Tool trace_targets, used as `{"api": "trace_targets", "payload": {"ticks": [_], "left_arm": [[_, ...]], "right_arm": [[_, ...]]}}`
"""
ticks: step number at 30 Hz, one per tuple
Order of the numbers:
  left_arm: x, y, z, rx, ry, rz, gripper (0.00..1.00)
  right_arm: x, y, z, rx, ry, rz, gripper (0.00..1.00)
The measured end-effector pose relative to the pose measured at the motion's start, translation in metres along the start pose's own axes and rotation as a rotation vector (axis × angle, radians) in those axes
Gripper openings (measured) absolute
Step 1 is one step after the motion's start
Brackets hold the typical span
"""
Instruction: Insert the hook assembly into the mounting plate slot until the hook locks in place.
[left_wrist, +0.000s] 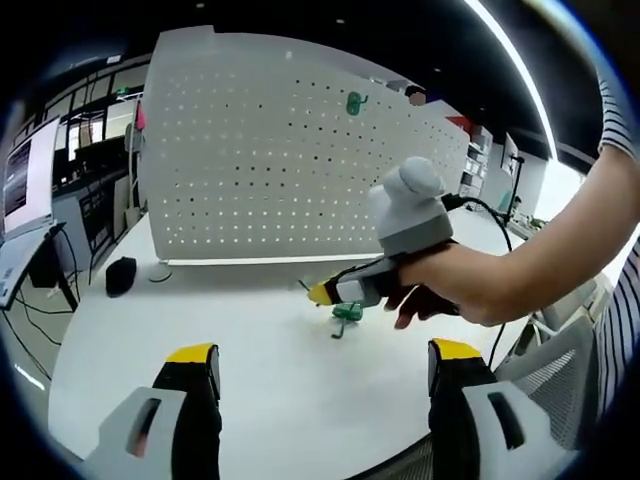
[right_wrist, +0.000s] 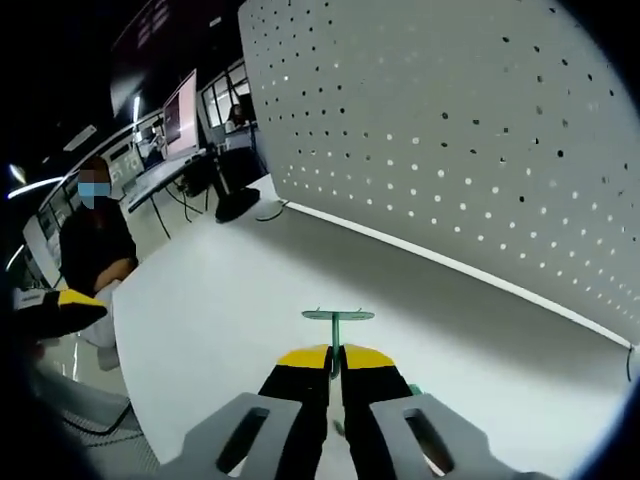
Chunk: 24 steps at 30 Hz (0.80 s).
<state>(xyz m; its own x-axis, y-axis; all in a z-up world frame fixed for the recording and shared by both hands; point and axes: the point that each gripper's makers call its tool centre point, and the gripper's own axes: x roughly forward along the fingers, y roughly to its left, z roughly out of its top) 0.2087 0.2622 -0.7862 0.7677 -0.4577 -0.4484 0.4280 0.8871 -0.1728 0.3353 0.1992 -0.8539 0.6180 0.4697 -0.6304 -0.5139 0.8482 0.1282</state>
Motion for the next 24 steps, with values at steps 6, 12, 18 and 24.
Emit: {"api": "trace_targets", "payload": {"ticks": [6, 12, 18, 24], "left_arm": [[0.001, -0.002, 0.001, -0.003, 0.002, -0.018, 0.87], [-0.004, 0.002, 0.014, -0.014, -0.017, -0.021, 0.89], [-0.005, 0.019, 0.031, -0.002, -0.048, 0.008, 0.88], [0.002, 0.028, 0.037, -0.001, -0.048, -0.003, 0.85]], "right_arm": [[-0.016, -0.002, 0.01, 0.028, -0.029, 0.009, 0.01], [-0.03, -0.002, 0.012, 0.046, -0.04, 0.032, 0.01], [-0.048, -0.005, 0.015, 0.077, -0.053, 0.053, 0.01], [-0.063, -0.002, 0.013, 0.135, -0.052, 0.093, 0.01]]}}
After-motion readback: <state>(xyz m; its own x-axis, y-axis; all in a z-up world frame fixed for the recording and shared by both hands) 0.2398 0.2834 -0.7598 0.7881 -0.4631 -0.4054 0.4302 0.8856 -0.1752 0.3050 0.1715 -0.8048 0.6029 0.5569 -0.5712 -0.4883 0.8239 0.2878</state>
